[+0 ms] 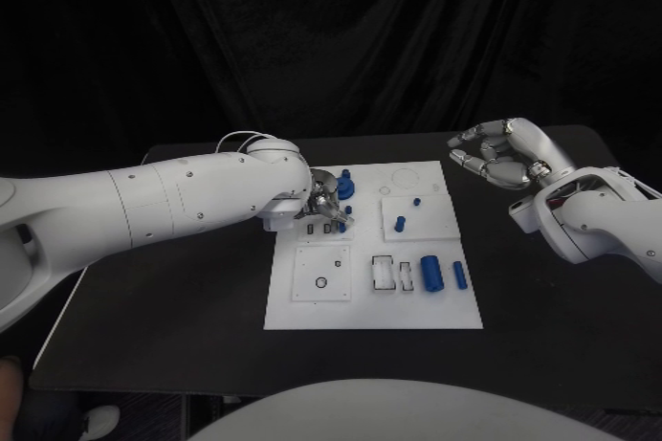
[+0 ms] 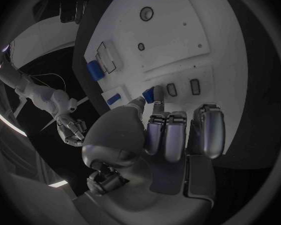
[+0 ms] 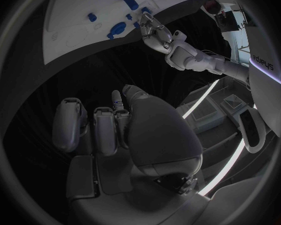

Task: Assemble the parts on the task board

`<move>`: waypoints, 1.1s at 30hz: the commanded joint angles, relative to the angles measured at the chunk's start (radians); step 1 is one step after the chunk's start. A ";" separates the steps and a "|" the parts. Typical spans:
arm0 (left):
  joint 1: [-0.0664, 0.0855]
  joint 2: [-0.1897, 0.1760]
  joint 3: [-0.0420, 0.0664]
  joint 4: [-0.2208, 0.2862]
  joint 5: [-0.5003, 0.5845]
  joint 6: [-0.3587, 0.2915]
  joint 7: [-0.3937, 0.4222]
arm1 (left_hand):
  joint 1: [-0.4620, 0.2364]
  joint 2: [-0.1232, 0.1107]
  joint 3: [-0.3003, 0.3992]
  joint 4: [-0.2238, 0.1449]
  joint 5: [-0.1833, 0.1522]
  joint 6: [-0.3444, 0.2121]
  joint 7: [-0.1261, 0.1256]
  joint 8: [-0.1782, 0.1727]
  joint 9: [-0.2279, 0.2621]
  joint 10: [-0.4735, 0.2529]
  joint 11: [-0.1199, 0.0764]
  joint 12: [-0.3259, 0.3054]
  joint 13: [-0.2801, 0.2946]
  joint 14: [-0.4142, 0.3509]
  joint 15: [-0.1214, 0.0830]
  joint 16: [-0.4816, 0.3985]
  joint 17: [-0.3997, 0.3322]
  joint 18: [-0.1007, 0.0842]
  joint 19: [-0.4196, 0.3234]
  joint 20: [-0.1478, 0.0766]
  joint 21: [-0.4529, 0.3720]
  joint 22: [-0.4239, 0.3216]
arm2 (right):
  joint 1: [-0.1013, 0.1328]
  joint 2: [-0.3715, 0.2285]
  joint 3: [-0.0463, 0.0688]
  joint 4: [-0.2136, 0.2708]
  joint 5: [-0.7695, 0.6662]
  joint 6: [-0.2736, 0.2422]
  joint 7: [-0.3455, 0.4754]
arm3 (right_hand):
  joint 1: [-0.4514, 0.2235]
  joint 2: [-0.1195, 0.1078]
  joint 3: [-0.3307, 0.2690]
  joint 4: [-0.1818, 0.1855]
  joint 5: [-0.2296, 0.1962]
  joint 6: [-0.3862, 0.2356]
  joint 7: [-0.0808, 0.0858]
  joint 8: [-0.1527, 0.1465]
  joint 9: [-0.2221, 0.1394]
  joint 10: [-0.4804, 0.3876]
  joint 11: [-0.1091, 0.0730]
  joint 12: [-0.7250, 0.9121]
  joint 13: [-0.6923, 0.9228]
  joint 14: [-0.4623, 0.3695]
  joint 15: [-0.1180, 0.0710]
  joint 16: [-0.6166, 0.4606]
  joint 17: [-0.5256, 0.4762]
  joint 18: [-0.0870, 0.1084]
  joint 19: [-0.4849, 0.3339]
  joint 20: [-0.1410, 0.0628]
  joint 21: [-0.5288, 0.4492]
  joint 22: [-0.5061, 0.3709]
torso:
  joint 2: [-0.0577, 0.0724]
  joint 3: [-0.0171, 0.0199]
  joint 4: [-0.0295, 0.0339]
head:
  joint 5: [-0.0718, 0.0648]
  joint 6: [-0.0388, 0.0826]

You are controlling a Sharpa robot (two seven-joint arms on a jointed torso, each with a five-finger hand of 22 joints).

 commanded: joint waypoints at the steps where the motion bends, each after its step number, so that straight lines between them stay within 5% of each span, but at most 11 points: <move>1: -0.003 0.002 0.001 0.000 0.001 0.016 0.014 | 0.014 -0.002 0.010 -0.016 0.017 0.010 -0.002 -0.013 0.005 0.102 -0.007 0.004 0.263 0.104 -0.005 0.003 0.263 0.008 -0.006 -0.003 -0.007 0.016 | -0.003 0.000 0.001 -0.001 -0.003 0.007 -0.018 | 0.013 -0.001 0.012 -0.003 0.016 0.008 0.000 -0.001 -0.003 0.004 0.003 0.000 0.094 0.061 0.009 0.001 0.141 0.011 0.007 -0.002 -0.005 0.088 | 0.000 0.0006 0.0001 | -0.001 0.000; 14: -0.004 -0.004 0.001 0.004 0.001 0.009 0.010 | 0.032 -0.021 0.096 -0.073 0.088 0.025 -0.005 -0.058 0.031 0.102 -0.010 0.004 0.263 0.104 -0.007 0.003 0.263 0.009 -0.005 -0.007 -0.015 0.015 | -0.004 0.000 0.001 -0.004 -0.003 0.009 -0.021 | 0.021 -0.005 0.028 -0.011 0.055 0.009 0.001 -0.002 -0.010 0.001 0.003 -0.002 0.091 0.059 0.009 -0.004 0.136 0.012 0.005 -0.001 -0.012 0.086 | 0.000 0.0003 0.0013 | -0.002 0.000; 23: -0.004 -0.030 0.001 0.019 0.001 -0.024 0.007 | 0.004 -0.071 0.257 -0.136 0.200 0.044 -0.005 -0.093 0.078 0.102 -0.011 0.004 0.263 0.104 -0.010 0.003 0.263 0.010 -0.003 -0.008 -0.021 0.018 | -0.005 -0.004 0.001 -0.003 -0.003 0.011 -0.024 | 0.022 -0.005 0.031 -0.012 0.064 0.009 0.001 -0.002 -0.011 0.001 0.004 -0.002 0.091 0.058 0.009 -0.007 0.134 0.013 0.004 -0.001 -0.013 0.086 | -0.001 0.0001 0.0010 | -0.005 0.000; 33: -0.004 -0.072 0.001 0.050 0.001 -0.054 0.001 | -0.041 -0.108 0.395 -0.186 0.247 0.056 -0.003 -0.109 0.125 0.102 -0.012 0.004 0.263 0.104 -0.009 0.003 0.263 0.010 0.000 -0.009 -0.025 0.023 | -0.006 -0.007 0.001 -0.003 -0.003 0.013 -0.027 | 0.022 -0.005 0.033 -0.012 0.068 0.010 0.002 -0.002 -0.012 0.000 0.004 -0.003 0.089 0.057 0.009 -0.010 0.132 0.013 0.003 -0.001 -0.016 0.084 | -0.002 -0.0006 0.0017 | -0.004 0.000</move>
